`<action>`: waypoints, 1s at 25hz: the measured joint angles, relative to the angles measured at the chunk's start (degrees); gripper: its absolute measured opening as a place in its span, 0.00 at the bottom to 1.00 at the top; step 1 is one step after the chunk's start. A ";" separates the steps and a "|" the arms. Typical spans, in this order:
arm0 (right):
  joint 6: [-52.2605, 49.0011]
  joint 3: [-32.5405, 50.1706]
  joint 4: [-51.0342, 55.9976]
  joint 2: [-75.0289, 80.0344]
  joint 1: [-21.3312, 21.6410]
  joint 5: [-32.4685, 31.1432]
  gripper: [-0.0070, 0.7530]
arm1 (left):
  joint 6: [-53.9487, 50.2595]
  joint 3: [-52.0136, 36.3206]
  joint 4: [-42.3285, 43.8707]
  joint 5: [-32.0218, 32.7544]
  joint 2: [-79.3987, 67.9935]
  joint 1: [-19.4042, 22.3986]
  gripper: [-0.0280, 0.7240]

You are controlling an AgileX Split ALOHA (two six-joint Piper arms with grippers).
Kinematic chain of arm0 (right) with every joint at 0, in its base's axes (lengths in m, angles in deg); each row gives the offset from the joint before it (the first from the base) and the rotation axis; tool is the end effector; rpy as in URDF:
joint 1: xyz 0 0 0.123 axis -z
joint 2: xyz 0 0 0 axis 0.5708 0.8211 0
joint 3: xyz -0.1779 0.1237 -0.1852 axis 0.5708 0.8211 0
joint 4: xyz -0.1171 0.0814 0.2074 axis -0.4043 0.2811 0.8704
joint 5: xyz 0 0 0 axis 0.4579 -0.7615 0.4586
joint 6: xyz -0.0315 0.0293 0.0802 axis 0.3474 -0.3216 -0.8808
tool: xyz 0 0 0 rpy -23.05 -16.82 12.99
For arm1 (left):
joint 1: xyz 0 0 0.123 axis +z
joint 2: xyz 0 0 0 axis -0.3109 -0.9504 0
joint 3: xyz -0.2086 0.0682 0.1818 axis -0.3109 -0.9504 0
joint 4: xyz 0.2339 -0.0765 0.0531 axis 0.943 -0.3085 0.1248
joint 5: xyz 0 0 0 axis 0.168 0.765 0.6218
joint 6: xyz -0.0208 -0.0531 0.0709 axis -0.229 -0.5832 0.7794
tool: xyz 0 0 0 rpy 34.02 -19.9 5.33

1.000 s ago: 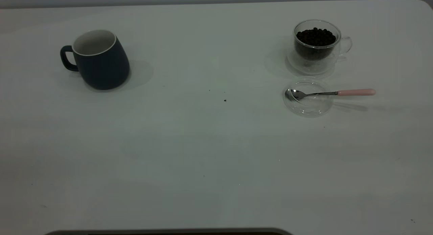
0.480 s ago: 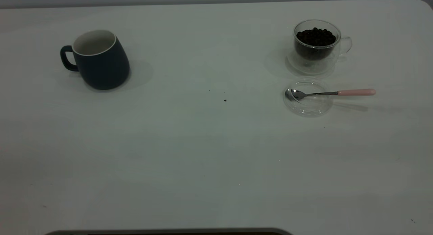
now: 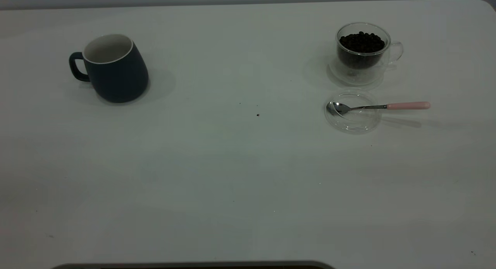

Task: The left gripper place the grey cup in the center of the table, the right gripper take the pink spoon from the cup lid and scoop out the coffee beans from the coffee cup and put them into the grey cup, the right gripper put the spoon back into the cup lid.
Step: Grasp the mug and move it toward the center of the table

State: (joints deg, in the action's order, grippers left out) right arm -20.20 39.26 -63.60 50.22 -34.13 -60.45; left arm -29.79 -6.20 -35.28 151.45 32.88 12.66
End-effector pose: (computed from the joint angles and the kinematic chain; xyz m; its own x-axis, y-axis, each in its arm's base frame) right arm 0.0000 0.0072 0.2642 -0.5638 -0.0098 -0.8259 -0.0633 0.9975 0.0314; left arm -0.0086 0.0059 0.2676 -0.5153 0.0061 -0.8570 0.0254 0.9996 -0.0081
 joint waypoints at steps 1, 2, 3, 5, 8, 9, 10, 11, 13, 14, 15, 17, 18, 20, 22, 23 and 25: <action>0.00 0.00 0.00 0.00 0.00 0.00 0.75 | -0.18 0.00 0.00 0.00 0.00 0.00 0.79; 0.00 0.00 0.00 0.00 0.00 0.00 0.75 | -0.77 0.08 0.00 -0.07 0.00 0.00 0.79; 0.00 0.00 0.00 0.00 0.00 0.00 0.75 | -1.59 0.45 0.00 -0.34 -0.37 0.00 0.79; 0.00 0.00 0.00 0.00 0.00 0.00 0.75 | -2.66 2.18 0.00 -2.18 -2.96 0.00 0.79; 0.00 0.00 0.00 0.00 0.00 0.00 0.75 | -3.02 5.05 0.00 -6.43 -11.25 0.00 0.79; 0.00 0.00 0.00 0.00 0.00 0.00 0.75 | -3.17 6.12 0.00 -8.34 -14.34 0.00 0.79; 0.00 0.00 0.00 0.00 0.00 0.00 0.75 | -3.67 7.19 0.00 -10.43 -18.26 0.00 0.79; 0.00 0.00 0.00 0.00 0.00 0.00 0.75 | -4.31 8.25 0.11 -12.80 -22.35 0.00 0.79; 0.00 0.00 0.00 0.00 0.00 0.00 0.75 | -5.71 10.07 1.47 -17.50 -30.70 0.00 0.79; 0.00 0.00 0.00 0.00 0.00 0.00 0.75 | -7.30 11.10 3.11 -19.80 -34.26 0.00 0.79; 0.00 0.00 0.00 0.00 0.00 0.00 0.75 | -8.74 12.04 4.52 -21.31 -37.86 0.00 0.79; 0.00 0.00 0.00 0.00 0.00 0.00 0.75 | -12.16 14.46 7.64 -23.33 -46.41 0.00 0.79; 0.00 0.00 0.00 0.00 0.00 0.00 0.75 | -13.95 15.66 9.43 -23.88 -50.55 0.00 0.79; 0.00 0.00 0.00 0.00 0.00 0.00 0.75 | -16.43 17.69 12.18 -25.53 -58.49 0.77 0.79; 0.03 0.00 0.00 0.00 0.00 0.00 0.75 | -17.60 19.56 13.00 -27.32 -65.17 3.29 0.79; 0.03 0.00 0.00 0.00 0.00 0.00 0.75 | -17.75 20.57 12.95 -28.37 -68.06 4.86 0.79; 0.03 0.00 0.00 0.00 0.00 0.00 0.75 | -17.43 22.41 12.48 -30.57 -74.86 8.94 0.79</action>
State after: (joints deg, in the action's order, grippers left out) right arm -20.17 39.26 -63.60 50.22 -34.13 -60.45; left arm -47.23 16.21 -22.80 120.88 -41.97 21.60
